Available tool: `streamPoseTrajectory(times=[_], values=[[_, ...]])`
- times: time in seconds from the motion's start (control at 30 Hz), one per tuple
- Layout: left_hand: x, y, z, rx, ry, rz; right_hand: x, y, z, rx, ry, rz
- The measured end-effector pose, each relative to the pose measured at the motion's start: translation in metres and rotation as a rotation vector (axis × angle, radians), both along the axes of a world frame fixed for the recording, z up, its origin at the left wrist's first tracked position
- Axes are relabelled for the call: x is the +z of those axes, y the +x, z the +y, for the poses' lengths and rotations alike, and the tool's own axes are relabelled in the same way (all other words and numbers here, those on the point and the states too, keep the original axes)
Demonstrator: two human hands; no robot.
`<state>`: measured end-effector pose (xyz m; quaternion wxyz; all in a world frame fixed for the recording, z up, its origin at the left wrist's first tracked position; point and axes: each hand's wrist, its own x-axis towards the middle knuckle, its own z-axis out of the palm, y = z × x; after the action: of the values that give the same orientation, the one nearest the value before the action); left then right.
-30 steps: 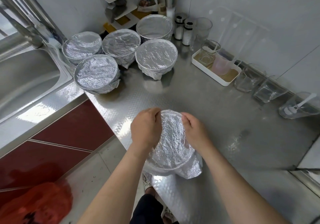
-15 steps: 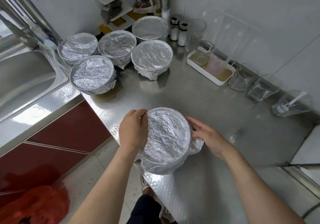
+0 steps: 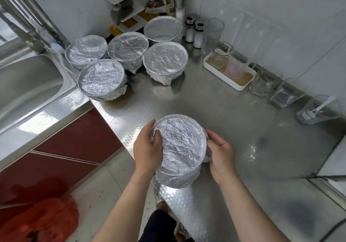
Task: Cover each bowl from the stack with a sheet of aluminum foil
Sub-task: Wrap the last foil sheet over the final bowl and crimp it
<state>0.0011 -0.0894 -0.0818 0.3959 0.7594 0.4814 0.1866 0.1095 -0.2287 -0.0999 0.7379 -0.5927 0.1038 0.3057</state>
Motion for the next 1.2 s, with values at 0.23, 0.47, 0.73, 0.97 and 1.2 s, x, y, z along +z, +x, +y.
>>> streamPoseTrajectory(times=[0.23, 0.47, 0.73, 0.97, 1.2], values=[[0.001, 0.003, -0.009, 0.062, -0.011, -0.036, -0.006, -0.018, 0.012, -0.152, -0.214, -0.181], [0.002, 0.008, -0.016, 0.102, -0.019, -0.025, -0.014, -0.030, 0.016, 0.039, -0.353, -0.436], [0.011, 0.004, -0.009, 0.056, 0.028, -0.013, -0.010, -0.005, 0.007, 0.240, -0.370, -0.406], [0.018, 0.026, 0.022, -0.123, 0.013, 0.104, 0.017, 0.045, 0.036, 0.579, -0.484, -0.590], [0.013, 0.027, 0.019, -0.075, 0.002, 0.026, 0.015, 0.038, 0.048, 0.517, -0.594, -0.799]])
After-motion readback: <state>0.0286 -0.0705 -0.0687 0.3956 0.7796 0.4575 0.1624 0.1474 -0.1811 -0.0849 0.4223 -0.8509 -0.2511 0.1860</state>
